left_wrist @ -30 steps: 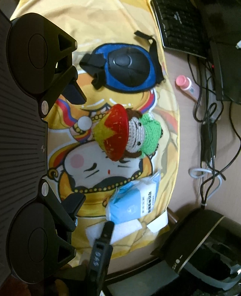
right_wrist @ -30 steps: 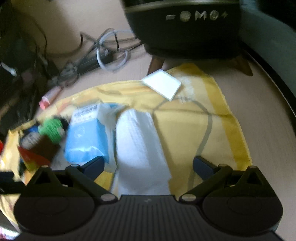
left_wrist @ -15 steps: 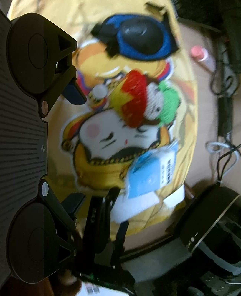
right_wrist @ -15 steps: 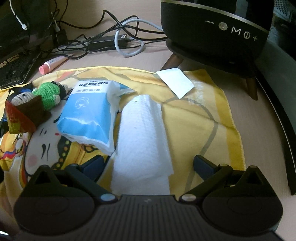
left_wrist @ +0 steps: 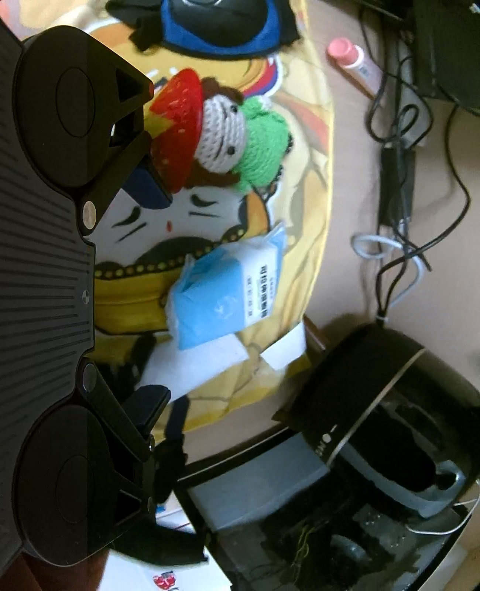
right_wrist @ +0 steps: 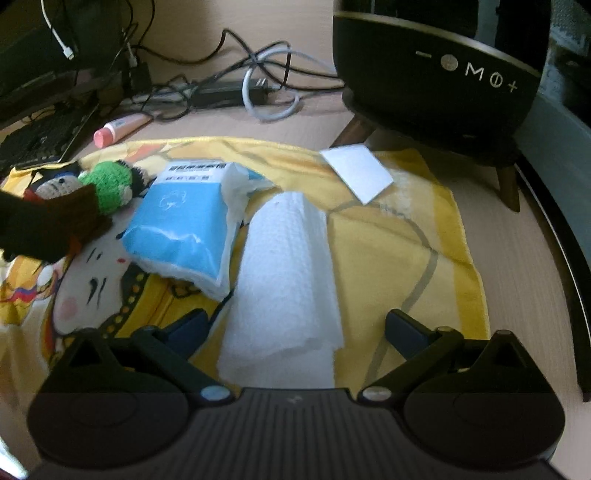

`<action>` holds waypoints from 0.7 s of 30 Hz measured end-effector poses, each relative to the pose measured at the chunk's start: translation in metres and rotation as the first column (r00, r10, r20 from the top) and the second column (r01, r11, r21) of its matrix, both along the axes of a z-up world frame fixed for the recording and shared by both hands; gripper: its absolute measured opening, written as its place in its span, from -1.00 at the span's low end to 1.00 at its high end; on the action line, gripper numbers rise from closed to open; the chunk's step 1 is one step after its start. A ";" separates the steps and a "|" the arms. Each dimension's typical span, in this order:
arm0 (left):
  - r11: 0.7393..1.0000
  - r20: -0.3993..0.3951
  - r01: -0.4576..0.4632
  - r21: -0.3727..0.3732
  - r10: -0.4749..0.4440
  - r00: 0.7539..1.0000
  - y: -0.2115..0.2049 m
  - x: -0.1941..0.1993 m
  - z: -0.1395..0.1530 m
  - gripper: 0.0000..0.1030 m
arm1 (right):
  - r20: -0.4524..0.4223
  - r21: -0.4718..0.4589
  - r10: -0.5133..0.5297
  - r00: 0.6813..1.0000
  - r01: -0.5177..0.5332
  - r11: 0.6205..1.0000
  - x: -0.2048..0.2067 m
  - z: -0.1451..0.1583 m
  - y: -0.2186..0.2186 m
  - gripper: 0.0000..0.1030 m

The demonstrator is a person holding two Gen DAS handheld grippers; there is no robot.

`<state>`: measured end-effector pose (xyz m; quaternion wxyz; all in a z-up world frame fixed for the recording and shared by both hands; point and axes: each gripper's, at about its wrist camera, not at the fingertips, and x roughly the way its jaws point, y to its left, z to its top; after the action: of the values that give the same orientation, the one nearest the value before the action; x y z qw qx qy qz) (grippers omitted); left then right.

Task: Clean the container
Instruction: 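Move the right gripper onto the folded white towel and close on it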

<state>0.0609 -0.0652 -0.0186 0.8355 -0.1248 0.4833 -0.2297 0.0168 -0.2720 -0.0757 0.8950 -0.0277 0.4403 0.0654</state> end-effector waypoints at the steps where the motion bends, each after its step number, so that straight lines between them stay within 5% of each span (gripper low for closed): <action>1: 1.000 -0.004 -0.020 -0.009 0.020 1.000 0.005 -0.001 0.000 1.00 | 0.001 0.031 -0.001 1.000 0.001 1.000 -0.002 0.008 -0.005 0.16; 4: 0.994 -0.031 -0.103 -0.027 0.102 0.994 0.025 -0.007 0.001 1.00 | -0.007 0.155 -0.020 1.000 0.021 0.988 -0.002 0.027 -0.028 0.37; 6: 0.988 -0.035 -0.156 -0.010 0.156 0.987 0.037 -0.012 0.004 1.00 | -0.018 0.181 -0.035 0.999 0.038 0.983 0.004 0.029 -0.038 0.31; 8: 0.981 -0.018 -0.192 0.019 0.192 0.981 0.045 -0.017 0.010 1.00 | -0.012 0.161 -0.013 1.000 0.014 0.987 0.012 0.023 -0.037 0.04; 13: 0.981 0.021 -0.191 0.027 0.191 0.981 0.050 -0.027 0.028 1.00 | 0.025 0.151 0.085 0.996 -0.088 0.985 0.025 0.011 -0.016 0.03; 15: 0.984 0.029 -0.175 0.044 0.174 0.984 0.048 -0.027 0.031 1.00 | 0.040 0.123 0.113 0.993 -0.117 0.985 0.026 0.004 -0.007 -0.30; 17: 0.987 0.047 -0.150 0.056 0.147 0.988 0.044 -0.028 0.033 1.00 | 0.062 0.049 0.119 0.991 -0.122 0.991 0.023 0.004 -0.001 -0.88; 21: 0.996 0.112 -0.066 0.058 0.059 0.992 0.028 -0.030 0.040 1.00 | 0.057 0.138 0.043 0.997 -0.051 0.989 0.019 0.031 -0.026 -0.88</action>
<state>0.0312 -0.0367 0.0218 0.8711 -0.1010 0.4393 -0.1949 0.0355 -0.2981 -0.0446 0.9044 0.0229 0.4098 0.1164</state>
